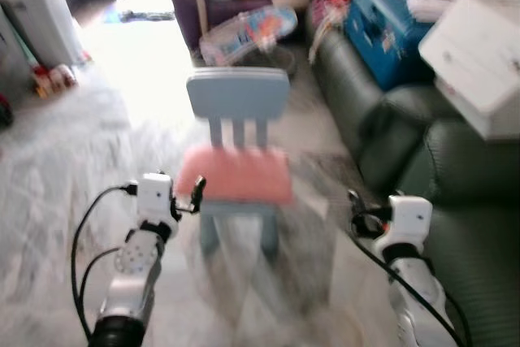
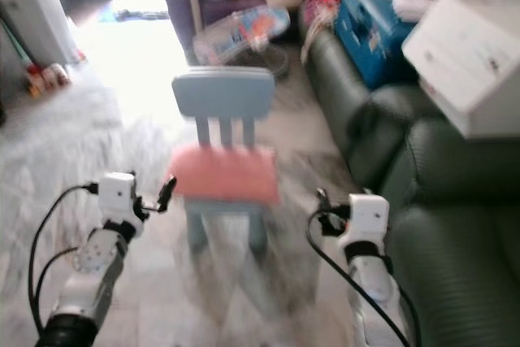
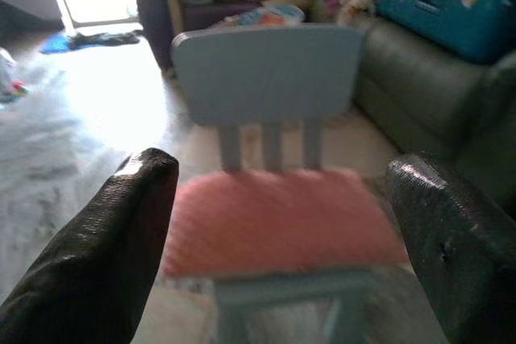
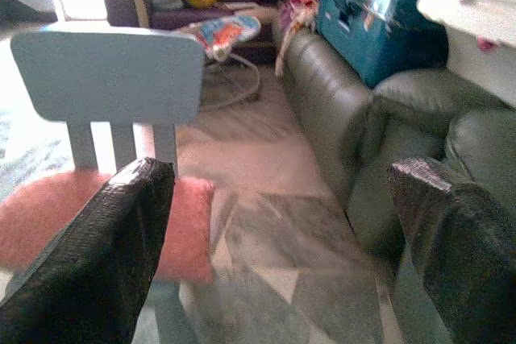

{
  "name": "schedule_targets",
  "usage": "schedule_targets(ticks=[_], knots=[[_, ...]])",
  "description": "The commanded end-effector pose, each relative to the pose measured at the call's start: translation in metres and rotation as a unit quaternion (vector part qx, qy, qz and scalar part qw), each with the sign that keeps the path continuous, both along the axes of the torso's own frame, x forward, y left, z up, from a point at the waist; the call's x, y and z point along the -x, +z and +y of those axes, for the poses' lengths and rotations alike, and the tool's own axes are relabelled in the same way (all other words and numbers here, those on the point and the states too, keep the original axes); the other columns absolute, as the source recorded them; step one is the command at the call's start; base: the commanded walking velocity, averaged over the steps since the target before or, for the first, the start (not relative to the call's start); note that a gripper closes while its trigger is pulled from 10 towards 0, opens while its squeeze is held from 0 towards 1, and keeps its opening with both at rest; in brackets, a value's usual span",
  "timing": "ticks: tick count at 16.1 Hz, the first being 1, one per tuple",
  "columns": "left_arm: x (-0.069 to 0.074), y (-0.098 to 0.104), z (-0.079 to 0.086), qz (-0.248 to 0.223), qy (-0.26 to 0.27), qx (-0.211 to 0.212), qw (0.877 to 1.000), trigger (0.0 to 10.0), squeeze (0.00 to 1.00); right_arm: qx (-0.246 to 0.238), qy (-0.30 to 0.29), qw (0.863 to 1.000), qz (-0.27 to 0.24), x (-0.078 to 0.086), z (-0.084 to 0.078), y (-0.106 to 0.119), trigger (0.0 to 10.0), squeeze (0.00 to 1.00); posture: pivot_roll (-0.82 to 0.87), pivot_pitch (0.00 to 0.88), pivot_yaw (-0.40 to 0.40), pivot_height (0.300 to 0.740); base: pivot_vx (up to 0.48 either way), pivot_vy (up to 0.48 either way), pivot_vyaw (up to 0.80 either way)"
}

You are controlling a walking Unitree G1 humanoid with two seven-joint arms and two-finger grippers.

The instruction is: Move the pillow to the sofa

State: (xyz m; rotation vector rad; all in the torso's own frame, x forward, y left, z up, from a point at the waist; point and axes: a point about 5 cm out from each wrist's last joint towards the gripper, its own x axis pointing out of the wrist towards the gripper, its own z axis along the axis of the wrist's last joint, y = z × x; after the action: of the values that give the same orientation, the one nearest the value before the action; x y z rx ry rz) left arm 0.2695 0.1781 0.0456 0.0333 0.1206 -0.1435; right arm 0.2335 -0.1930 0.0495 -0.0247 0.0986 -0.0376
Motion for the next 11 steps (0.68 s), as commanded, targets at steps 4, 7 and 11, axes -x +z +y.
schedule_targets(ticks=[4,7,11], knots=[[-0.0012,0.0008,0.0104,0.007,0.016,-0.007,1.0,10.0,0.0,-0.006,0.01,1.0,-0.009,-0.0031,0.0082,0.0037,10.0,0.0,-0.03,0.0,-0.011,0.74,0.452,0.0,0.0],[-0.0012,0.0,0.0098,0.009,0.017,-0.009,1.0,10.0,0.0,-0.005,0.011,1.0,-0.008,-0.0029,0.0078,0.0033,10.0,0.0,-0.03,0.0,-0.01,0.74,0.433,0.0,0.0],[-0.0011,-0.0021,0.0099,0.021,0.025,0.006,0.999,10.0,0.0,-0.002,0.008,1.0,-0.006,-0.0027,0.0069,0.0024,10.0,0.0,-0.03,0.0,-0.009,0.74,0.287,0.269,0.0]])
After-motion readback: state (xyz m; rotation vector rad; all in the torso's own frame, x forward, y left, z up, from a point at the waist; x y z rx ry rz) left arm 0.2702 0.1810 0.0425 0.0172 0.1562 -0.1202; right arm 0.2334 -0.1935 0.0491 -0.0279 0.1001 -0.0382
